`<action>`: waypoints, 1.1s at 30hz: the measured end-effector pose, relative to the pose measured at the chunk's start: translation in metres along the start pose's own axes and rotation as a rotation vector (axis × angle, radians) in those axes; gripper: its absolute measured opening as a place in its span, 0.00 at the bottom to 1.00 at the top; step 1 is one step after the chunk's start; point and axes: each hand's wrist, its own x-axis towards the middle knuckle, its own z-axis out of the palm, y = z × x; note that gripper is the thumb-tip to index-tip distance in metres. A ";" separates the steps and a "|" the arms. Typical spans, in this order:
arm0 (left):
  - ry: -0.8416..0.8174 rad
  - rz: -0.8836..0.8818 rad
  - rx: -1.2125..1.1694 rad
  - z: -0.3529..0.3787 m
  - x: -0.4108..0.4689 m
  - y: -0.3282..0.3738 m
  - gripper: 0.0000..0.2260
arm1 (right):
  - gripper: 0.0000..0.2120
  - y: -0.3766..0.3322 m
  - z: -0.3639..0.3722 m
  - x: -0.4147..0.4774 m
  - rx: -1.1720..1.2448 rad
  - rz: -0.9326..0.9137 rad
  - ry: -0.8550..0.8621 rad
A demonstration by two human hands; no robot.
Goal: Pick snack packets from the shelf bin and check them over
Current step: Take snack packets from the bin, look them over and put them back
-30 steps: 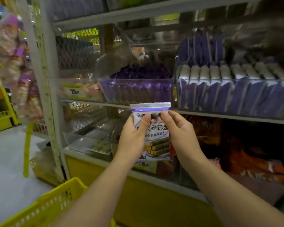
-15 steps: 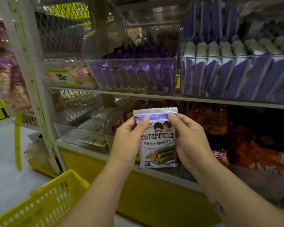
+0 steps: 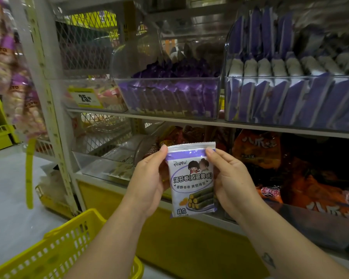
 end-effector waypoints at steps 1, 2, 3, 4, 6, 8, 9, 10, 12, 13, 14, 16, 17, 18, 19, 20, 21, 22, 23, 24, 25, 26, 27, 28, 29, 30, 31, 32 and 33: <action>-0.008 -0.017 -0.022 0.000 0.000 0.001 0.22 | 0.18 0.000 0.000 0.001 0.005 0.010 -0.003; -0.014 -0.035 -0.043 -0.001 0.000 0.001 0.23 | 0.19 0.000 0.000 0.002 0.012 0.023 -0.006; -0.021 -0.054 -0.059 -0.002 0.000 0.001 0.22 | 0.19 -0.001 -0.001 0.002 0.028 0.042 -0.010; -0.031 -0.078 -0.069 -0.003 0.000 0.001 0.22 | 0.19 -0.001 -0.002 0.003 0.048 0.064 -0.015; -0.046 -0.117 -0.081 -0.005 0.001 0.001 0.22 | 0.16 -0.002 -0.003 0.005 0.065 0.112 -0.033; -0.048 -0.147 -0.114 -0.006 0.002 -0.001 0.21 | 0.16 -0.002 -0.005 0.006 0.049 0.147 -0.055; -0.040 -0.159 -0.134 -0.006 0.002 -0.001 0.20 | 0.17 -0.003 -0.007 0.007 0.019 0.162 -0.065; -0.024 -0.171 -0.153 -0.006 0.002 -0.002 0.18 | 0.18 -0.004 -0.009 0.007 -0.036 0.183 -0.082; 0.012 -0.193 -0.196 -0.007 0.003 -0.003 0.18 | 0.23 -0.008 -0.012 0.006 -0.186 0.265 -0.179; 0.025 -0.200 -0.221 -0.007 0.003 -0.003 0.18 | 0.26 -0.011 -0.015 0.005 -0.263 0.318 -0.252; 0.032 -0.204 -0.247 -0.009 0.003 -0.003 0.19 | 0.26 -0.013 -0.017 0.004 -0.329 0.362 -0.326; 0.038 -0.216 -0.278 -0.010 0.004 -0.001 0.19 | 0.23 -0.017 -0.022 0.002 -0.405 0.416 -0.433; 0.035 -0.223 -0.284 -0.011 0.004 -0.001 0.19 | 0.22 -0.019 -0.025 0.000 -0.410 0.427 -0.455; 0.023 -0.232 -0.286 -0.012 0.004 -0.001 0.19 | 0.21 -0.021 -0.026 0.000 -0.398 0.435 -0.460; -0.001 -0.245 -0.281 -0.014 0.005 -0.001 0.20 | 0.20 -0.023 -0.027 -0.001 -0.372 0.442 -0.458; -0.032 -0.259 -0.262 -0.015 0.005 -0.001 0.20 | 0.20 -0.023 -0.028 -0.001 -0.331 0.446 -0.446; -0.068 -0.276 -0.236 -0.017 0.005 0.000 0.20 | 0.19 -0.024 -0.028 -0.001 -0.284 0.449 -0.424; -0.107 -0.299 -0.211 -0.019 0.005 0.002 0.20 | 0.19 -0.025 -0.027 0.000 -0.238 0.448 -0.395; -0.152 -0.327 -0.193 -0.021 0.005 0.003 0.21 | 0.20 -0.025 -0.028 0.001 -0.200 0.445 -0.366; -0.194 -0.352 -0.178 -0.023 0.004 0.003 0.22 | 0.21 -0.024 -0.029 0.002 -0.172 0.445 -0.340; -0.230 -0.367 -0.164 -0.024 0.004 0.004 0.22 | 0.21 -0.025 -0.030 0.002 -0.152 0.446 -0.322; -0.256 -0.370 -0.151 -0.025 0.003 0.004 0.21 | 0.21 -0.025 -0.030 0.003 -0.133 0.449 -0.310; -0.277 -0.369 -0.142 -0.026 0.002 0.004 0.20 | 0.20 -0.026 -0.030 0.003 -0.114 0.455 -0.305; -0.300 -0.365 -0.139 -0.026 0.001 0.004 0.19 | 0.19 -0.026 -0.031 0.003 -0.098 0.459 -0.300; -0.327 -0.361 -0.141 -0.026 0.000 0.004 0.18 | 0.18 -0.025 -0.031 0.003 -0.090 0.462 -0.292; -0.354 -0.352 -0.148 -0.026 0.000 0.004 0.18 | 0.18 -0.025 -0.031 0.004 -0.086 0.463 -0.281; -0.378 -0.344 -0.157 -0.026 0.000 0.004 0.18 | 0.18 -0.024 -0.031 0.004 -0.078 0.464 -0.269; -0.392 -0.337 -0.162 -0.027 0.000 0.004 0.19 | 0.18 -0.023 -0.031 0.005 -0.064 0.466 -0.260; -0.396 -0.331 -0.163 -0.026 0.000 0.004 0.21 | 0.18 -0.023 -0.032 0.005 -0.051 0.467 -0.254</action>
